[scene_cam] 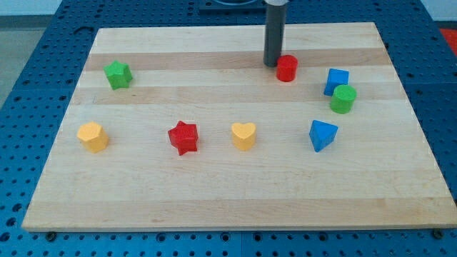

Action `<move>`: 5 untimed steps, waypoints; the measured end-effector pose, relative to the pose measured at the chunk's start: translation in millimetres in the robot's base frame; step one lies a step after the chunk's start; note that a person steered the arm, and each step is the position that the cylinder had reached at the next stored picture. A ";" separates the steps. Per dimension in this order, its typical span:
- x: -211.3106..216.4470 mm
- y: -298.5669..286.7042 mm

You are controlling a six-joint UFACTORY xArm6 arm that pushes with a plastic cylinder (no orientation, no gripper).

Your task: Move red circle to the blue cube

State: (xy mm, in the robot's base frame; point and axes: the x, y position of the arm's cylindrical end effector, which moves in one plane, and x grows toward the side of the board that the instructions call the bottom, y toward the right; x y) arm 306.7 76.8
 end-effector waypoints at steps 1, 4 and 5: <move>0.0 -9.9; 19.5 -68.4; 21.1 -43.9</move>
State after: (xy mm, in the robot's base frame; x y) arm 327.8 32.9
